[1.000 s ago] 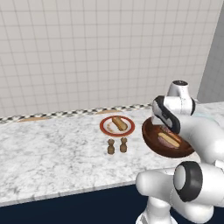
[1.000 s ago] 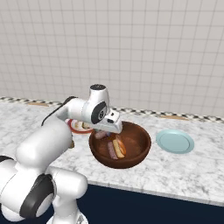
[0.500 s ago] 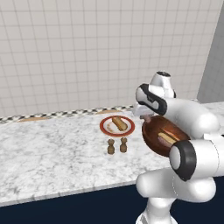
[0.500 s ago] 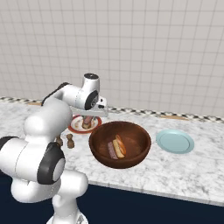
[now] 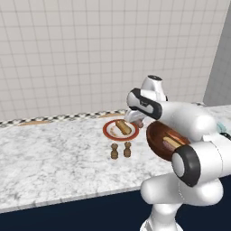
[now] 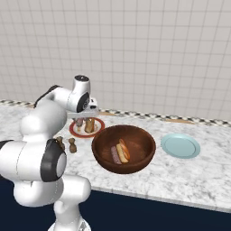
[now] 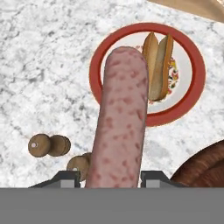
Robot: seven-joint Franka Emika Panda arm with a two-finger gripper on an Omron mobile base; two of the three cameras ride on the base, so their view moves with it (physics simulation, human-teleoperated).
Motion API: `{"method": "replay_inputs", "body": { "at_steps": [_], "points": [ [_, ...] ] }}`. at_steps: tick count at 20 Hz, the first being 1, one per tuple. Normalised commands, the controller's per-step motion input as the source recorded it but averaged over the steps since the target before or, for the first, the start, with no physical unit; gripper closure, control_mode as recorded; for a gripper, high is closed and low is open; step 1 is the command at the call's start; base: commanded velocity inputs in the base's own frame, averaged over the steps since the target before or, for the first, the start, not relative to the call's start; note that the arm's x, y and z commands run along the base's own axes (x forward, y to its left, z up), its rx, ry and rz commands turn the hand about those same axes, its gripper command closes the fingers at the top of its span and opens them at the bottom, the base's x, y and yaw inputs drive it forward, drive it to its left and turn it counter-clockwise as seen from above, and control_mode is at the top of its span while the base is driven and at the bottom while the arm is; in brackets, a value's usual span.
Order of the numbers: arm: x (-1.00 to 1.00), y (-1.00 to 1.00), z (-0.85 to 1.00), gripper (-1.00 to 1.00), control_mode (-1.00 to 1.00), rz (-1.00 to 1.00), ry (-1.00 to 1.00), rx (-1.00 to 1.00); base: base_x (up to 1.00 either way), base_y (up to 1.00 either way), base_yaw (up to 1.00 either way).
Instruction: Place one bun and one sausage from the bowl on each plate.
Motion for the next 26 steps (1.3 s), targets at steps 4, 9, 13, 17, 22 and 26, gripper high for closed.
{"method": "replay_inputs", "body": {
  "at_steps": [4,9,13,17,22,26],
  "points": [
    [0.36,0.54,-0.13,1.00,-1.00,0.09,0.00,-0.04,0.00,0.00,0.00],
    [0.41,0.41,-0.24,1.00,-1.00,0.03,0.00,-0.08,0.00,0.00,0.00],
    [0.35,0.08,-0.20,1.00,-1.00,0.00,0.00,-0.06,0.00,0.00,0.00],
    [0.41,0.00,-0.29,1.00,-1.00,-0.02,0.00,-0.06,0.00,0.00,0.00],
    [0.27,0.00,-0.42,1.00,-1.00,-0.04,0.00,-0.05,0.00,0.00,0.00],
    [0.32,0.00,-0.26,1.00,-1.00,-0.04,0.02,0.00,0.00,0.00,0.00]
  ]
}}
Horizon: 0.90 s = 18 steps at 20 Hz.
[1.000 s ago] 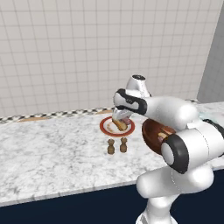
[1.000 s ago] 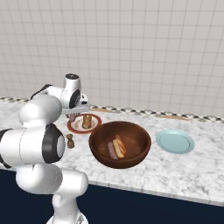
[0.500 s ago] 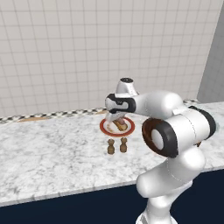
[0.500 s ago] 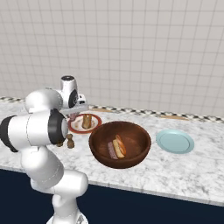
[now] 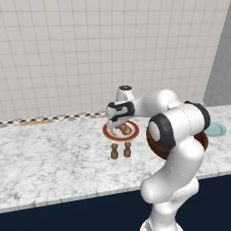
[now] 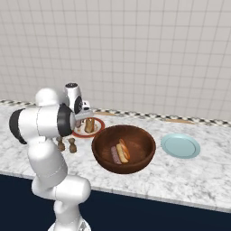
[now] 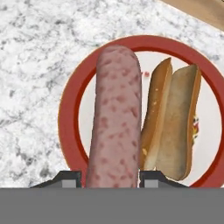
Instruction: Place one bun and one sausage from the bowl on each plate.
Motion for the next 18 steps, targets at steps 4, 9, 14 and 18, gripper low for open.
{"method": "replay_inputs", "body": {
  "at_steps": [4,9,14,18],
  "points": [
    [0.32,0.00,-0.30,1.00,-1.00,-0.02,0.00,0.00,0.00,0.00,0.00],
    [0.26,0.00,-0.23,1.00,-1.00,-0.02,0.00,0.00,0.00,0.00,0.00],
    [0.19,0.00,-0.22,1.00,-1.00,-0.02,0.00,0.00,0.00,0.00,0.00],
    [0.17,0.00,-0.18,1.00,-1.00,-0.02,0.00,0.00,0.00,0.00,0.00]
  ]
}}
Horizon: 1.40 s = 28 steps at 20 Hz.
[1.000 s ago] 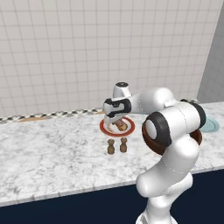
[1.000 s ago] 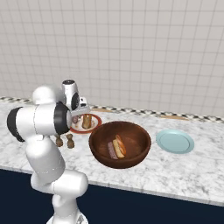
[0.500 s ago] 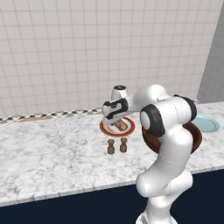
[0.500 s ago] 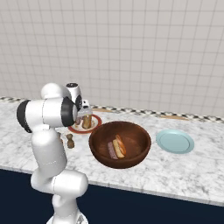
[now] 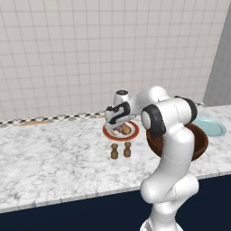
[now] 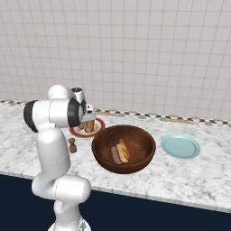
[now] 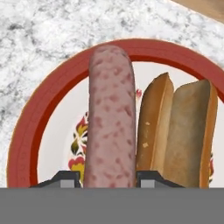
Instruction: Place one bun and one sausage from the bowl on each plate.
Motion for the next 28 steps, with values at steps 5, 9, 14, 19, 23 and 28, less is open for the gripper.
{"method": "replay_inputs", "body": {
  "at_steps": [5,9,14,19,23,28],
  "points": [
    [0.09,0.00,-0.01,-1.00,-1.00,-0.03,0.01,0.00,0.00,0.00,0.00],
    [0.00,-0.03,0.03,-1.00,-1.00,-0.06,0.00,0.00,0.00,0.00,0.00],
    [-0.03,-0.02,0.20,-1.00,-1.00,-0.05,0.00,0.00,0.00,0.00,0.00],
    [-0.34,-0.06,0.57,-1.00,-1.00,-0.03,-0.08,0.00,0.00,0.00,0.00],
    [-0.65,-0.34,0.39,-1.00,-1.00,-0.09,-0.01,0.01,0.00,0.00,0.00],
    [-0.69,-0.77,0.17,-1.00,-1.00,-0.09,-0.02,0.00,0.00,0.00,0.00]
  ]
}}
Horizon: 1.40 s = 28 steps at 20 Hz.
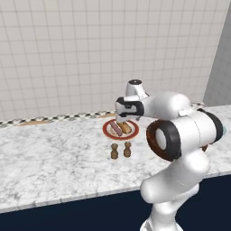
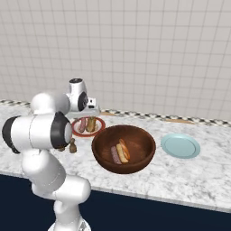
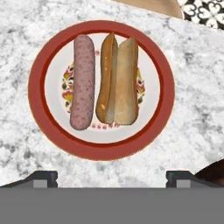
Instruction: Place one bun and one sausage from the bowl on each plate.
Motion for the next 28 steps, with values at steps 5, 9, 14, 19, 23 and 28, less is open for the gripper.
{"method": "replay_inputs", "body": {
  "at_steps": [5,9,14,19,23,28],
  "points": [
    [-0.70,-0.92,0.13,-1.00,-1.00,-0.04,-0.01,0.00,0.00,0.00,0.00],
    [-0.63,-0.88,0.13,-1.00,-1.00,-0.01,0.00,0.00,0.00,0.00,0.00],
    [-0.15,-0.68,-0.01,-1.00,-1.00,0.00,0.00,-0.06,0.00,0.00,0.00],
    [-0.03,-0.55,-0.19,-1.00,-1.00,0.00,0.00,-0.15,0.00,0.00,0.00],
    [-0.20,-0.54,-0.12,-1.00,-1.00,0.01,0.00,-0.09,0.00,0.00,0.00],
    [-0.27,-0.41,-0.11,-1.00,-1.00,0.03,0.03,-0.01,0.00,0.00,0.00]
  ]
}}
